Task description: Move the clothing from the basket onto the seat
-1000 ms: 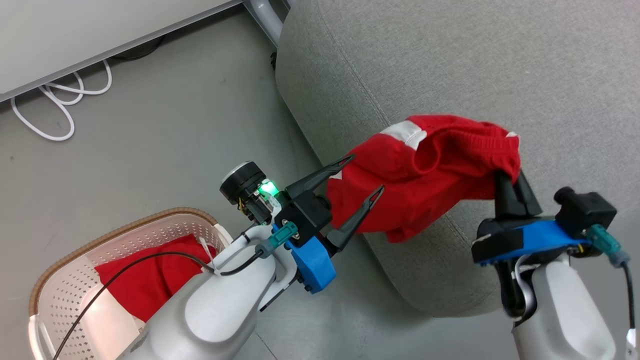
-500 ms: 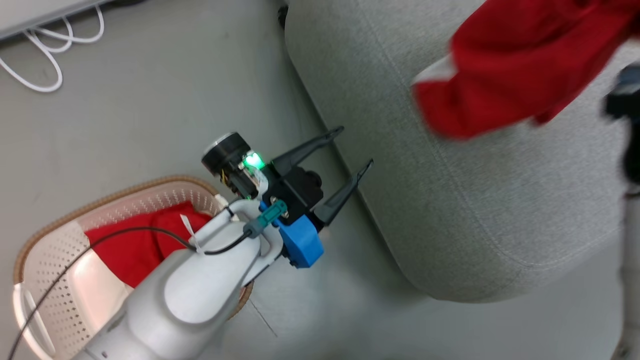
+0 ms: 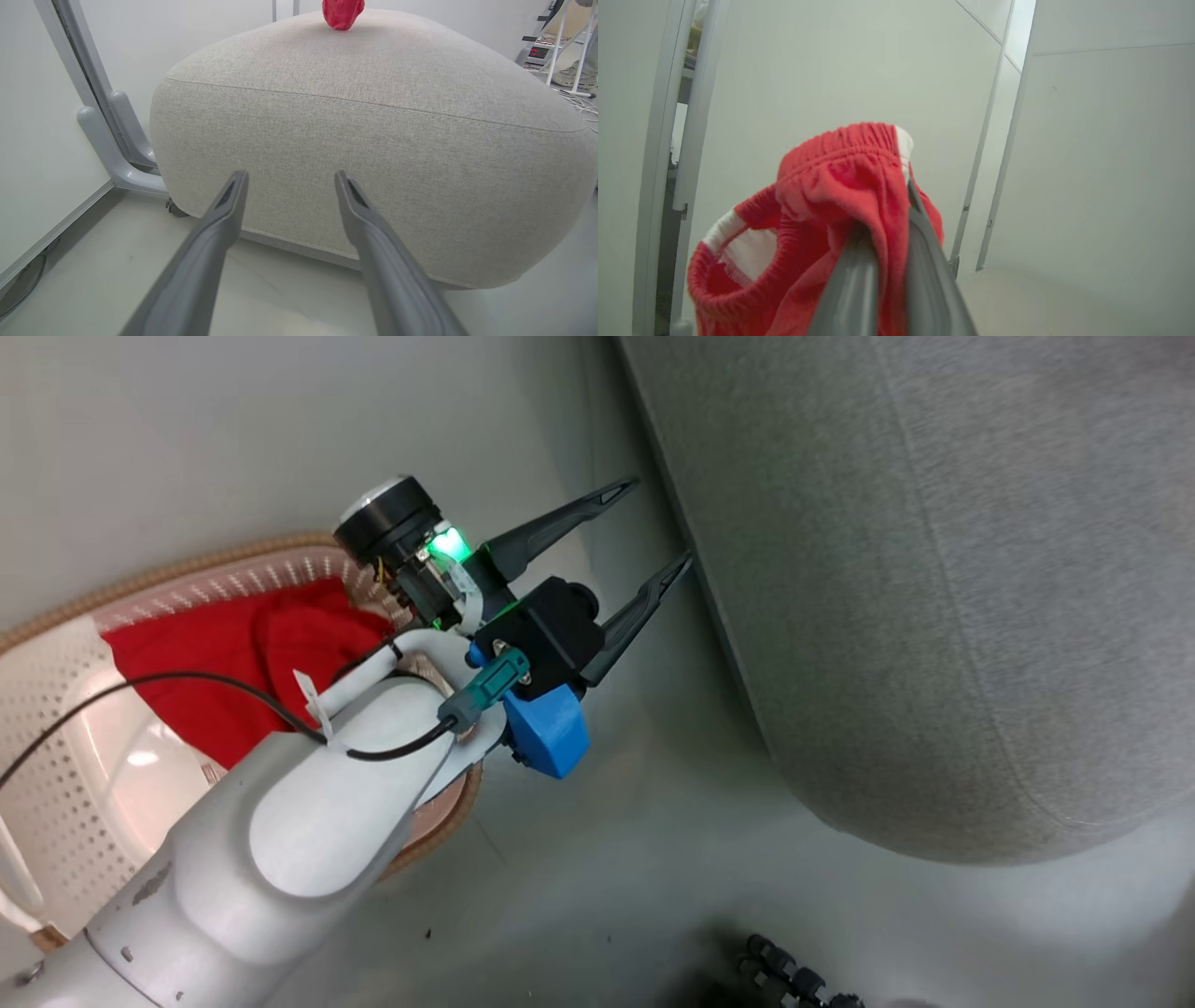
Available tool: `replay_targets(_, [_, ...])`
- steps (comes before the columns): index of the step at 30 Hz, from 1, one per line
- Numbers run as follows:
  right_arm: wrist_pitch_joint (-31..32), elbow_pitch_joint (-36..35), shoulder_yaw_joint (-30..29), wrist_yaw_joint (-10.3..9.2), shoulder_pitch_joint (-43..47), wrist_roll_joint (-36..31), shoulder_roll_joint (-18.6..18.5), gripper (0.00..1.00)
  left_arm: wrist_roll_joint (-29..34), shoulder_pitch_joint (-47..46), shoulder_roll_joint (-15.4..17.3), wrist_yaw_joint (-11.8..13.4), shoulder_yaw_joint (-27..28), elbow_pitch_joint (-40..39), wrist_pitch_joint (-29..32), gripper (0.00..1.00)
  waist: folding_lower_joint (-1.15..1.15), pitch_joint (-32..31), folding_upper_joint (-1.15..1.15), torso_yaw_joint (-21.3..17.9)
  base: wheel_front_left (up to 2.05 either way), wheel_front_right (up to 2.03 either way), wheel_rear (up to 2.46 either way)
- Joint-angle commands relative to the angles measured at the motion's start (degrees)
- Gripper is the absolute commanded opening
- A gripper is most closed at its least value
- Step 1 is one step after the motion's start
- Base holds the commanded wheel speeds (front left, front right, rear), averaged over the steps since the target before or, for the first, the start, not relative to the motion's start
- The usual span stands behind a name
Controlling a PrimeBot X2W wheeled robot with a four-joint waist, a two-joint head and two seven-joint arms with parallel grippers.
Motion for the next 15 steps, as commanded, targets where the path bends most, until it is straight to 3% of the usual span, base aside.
replay_targets(1, [-0.03, 1.88, -0.13, -0.04, -0.2, -0.65, 0.0, 0.0, 0.42, -1.26, 0.73, -0.13, -0.14, -0.88, 0.45, 1.0, -0.01, 3.5, 0.0, 0.53, 0.0, 0.0, 0.0])
replay_targets(15, [-0.05, 15.72, -1.82, -0.05, 5.6, -5.29, 7.66, 0.0, 0.21, -2.25, 1.89, 0.81, -0.53, -4.12, 1.56, 1.0, -0.01, 6.85, 0.0, 2.15, 0.0, 0.0, 0.0])
